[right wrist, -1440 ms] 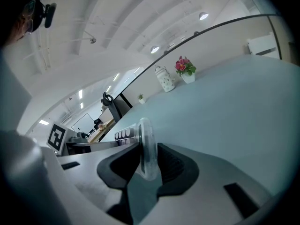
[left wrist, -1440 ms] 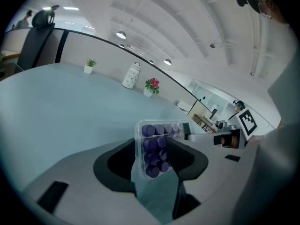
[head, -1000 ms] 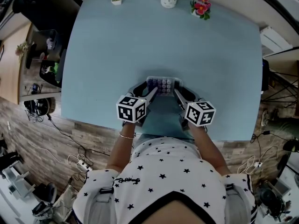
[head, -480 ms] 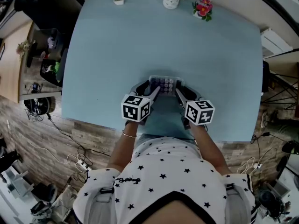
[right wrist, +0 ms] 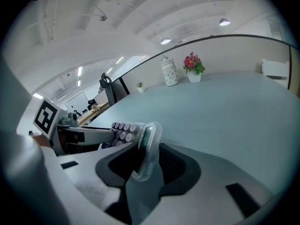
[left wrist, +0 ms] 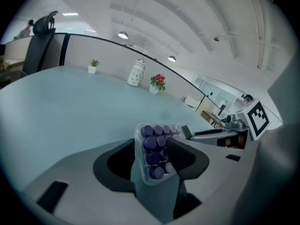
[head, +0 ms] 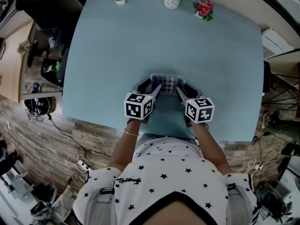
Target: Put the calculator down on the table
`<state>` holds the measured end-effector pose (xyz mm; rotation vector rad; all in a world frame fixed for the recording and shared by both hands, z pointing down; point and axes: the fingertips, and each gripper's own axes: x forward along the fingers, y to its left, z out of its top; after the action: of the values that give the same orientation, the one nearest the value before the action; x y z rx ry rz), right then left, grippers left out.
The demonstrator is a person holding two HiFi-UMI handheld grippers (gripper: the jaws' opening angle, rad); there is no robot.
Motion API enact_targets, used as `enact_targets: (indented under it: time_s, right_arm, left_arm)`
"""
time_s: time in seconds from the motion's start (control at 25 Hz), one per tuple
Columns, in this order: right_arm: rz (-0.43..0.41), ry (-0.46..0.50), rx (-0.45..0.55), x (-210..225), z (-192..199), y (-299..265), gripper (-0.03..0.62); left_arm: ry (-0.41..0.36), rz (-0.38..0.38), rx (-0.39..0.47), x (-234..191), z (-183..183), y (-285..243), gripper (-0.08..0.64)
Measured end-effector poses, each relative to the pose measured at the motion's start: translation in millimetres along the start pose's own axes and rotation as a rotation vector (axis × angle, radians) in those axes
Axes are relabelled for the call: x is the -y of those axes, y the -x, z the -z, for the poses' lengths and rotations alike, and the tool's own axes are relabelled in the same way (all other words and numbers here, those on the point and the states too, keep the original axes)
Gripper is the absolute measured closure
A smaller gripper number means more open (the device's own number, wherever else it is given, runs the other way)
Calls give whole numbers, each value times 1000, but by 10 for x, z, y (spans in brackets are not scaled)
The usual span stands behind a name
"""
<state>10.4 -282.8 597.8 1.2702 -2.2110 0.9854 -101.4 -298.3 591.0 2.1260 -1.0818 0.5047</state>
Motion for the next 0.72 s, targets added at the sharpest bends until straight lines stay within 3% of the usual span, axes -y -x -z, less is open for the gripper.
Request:
enact_targets:
  time_s: [0.72]
  right_arm:
    - [42, 53, -28, 59, 49, -36, 417]
  left_arm:
    - [-50, -90, 11, -31, -14, -82, 330]
